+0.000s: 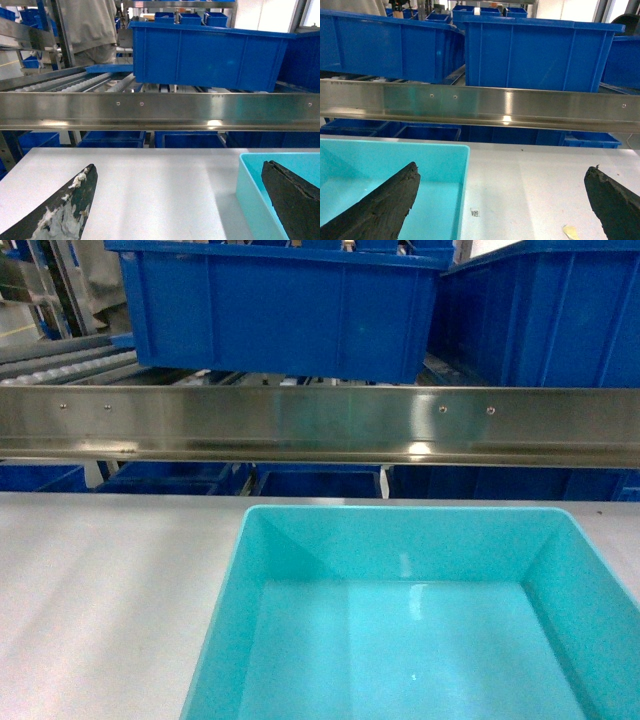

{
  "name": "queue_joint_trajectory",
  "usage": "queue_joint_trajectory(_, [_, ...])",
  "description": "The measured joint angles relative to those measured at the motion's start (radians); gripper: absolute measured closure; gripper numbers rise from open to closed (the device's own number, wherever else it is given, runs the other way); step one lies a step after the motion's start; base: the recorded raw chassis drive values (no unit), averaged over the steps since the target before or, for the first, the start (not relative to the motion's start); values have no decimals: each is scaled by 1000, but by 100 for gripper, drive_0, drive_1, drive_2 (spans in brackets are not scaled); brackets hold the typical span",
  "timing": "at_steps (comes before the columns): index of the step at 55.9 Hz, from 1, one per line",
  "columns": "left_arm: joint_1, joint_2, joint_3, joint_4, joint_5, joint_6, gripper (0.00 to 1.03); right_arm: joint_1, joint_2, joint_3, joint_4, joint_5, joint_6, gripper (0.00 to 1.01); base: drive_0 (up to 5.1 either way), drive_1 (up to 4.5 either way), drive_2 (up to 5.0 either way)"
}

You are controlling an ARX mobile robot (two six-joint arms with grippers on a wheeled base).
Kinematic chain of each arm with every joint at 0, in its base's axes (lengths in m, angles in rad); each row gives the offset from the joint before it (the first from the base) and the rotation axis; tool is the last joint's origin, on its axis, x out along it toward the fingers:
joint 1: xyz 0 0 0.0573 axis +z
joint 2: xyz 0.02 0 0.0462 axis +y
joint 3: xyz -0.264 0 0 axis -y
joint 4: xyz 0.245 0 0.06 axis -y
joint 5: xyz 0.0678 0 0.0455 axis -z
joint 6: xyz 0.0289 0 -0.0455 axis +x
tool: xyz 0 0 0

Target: Organize blue bins on left shelf correctly

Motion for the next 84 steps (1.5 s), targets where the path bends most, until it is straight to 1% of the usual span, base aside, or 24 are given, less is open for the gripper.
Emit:
queue_joint_trajectory(56, [0, 0, 0, 0, 0, 0, 5, 0, 0, 0, 0, 0, 0, 3, 0, 0, 0])
queue_joint_trajectory(60, [3, 1, 0, 2, 7, 0, 5, 3, 2, 0, 6, 8, 0, 3, 0, 0, 0])
queue_joint_trajectory(63, [22, 3, 0, 13, 31, 0, 5, 46, 22, -1, 55, 58, -6, 3, 0, 0, 0])
queue_joint_trajectory(64, [26, 5, 0, 17, 35, 0, 5, 55, 26, -1, 63, 62, -6, 3, 0, 0, 0])
queue_joint_trajectory(65, [41, 14, 0, 35, 51, 0, 5, 89, 39, -1, 77, 82, -7, 3, 0, 0, 0])
queue_joint_trajectory(66, [44, 18, 0, 40, 56, 0, 5, 98, 41, -2, 76, 87, -9, 3, 0, 0, 0])
queue_joint_trajectory(68, [52, 30, 0, 47, 67, 3, 5, 133, 53, -2, 84, 108, -19, 3, 0, 0, 0])
queue_joint_trajectory(70, [64, 52, 0, 62, 79, 3, 5, 170, 89, -2, 139, 132, -30, 3, 0, 0, 0])
queue_joint_trajectory(71, [65, 63, 0, 70, 84, 4, 5, 180, 106, -2, 156, 138, -34, 3, 0, 0, 0])
queue_joint_trajectory(72, [66, 90, 0, 98, 94, 7, 5, 195, 154, -2, 198, 147, -46, 3, 0, 0, 0])
queue_joint_trajectory(73, [66, 108, 0, 115, 96, 10, 5, 198, 187, -2, 230, 150, -46, 3, 0, 0, 0])
queue_joint_trajectory(75, [54, 163, 1, 161, 92, 17, 5, 217, 275, 0, 301, 161, -56, 3, 0, 0, 0])
queue_joint_trajectory(77, [21, 261, 2, 229, 88, 24, 5, 232, 394, 2, 379, 163, -61, 3, 0, 0, 0])
queue_joint_trajectory(78, [6, 301, 5, 254, 86, 27, 5, 232, 436, 2, 406, 163, -62, 3, 0, 0, 0])
queue_joint_trajectory(79, [-19, 365, 10, 295, 79, 37, 5, 236, 500, 7, 430, 163, -66, 3, 0, 0, 0])
queue_joint_trajectory(81, [-58, 477, 31, 356, 74, 50, 5, 235, 607, 21, 474, 151, -65, 3, 0, 0, 0])
queue_joint_trajectory(82, [-71, 523, 41, 386, 74, 51, 5, 232, 649, 27, 499, 143, -66, 3, 0, 0, 0])
queue_joint_trajectory(83, [-89, 591, 56, 434, 77, 58, 5, 224, 716, 34, 546, 130, -65, 3, 0, 0, 0])
queue_joint_trajectory(84, [-94, 613, 62, 450, 77, 60, 5, 220, 738, 37, 564, 127, -65, 3, 0, 0, 0])
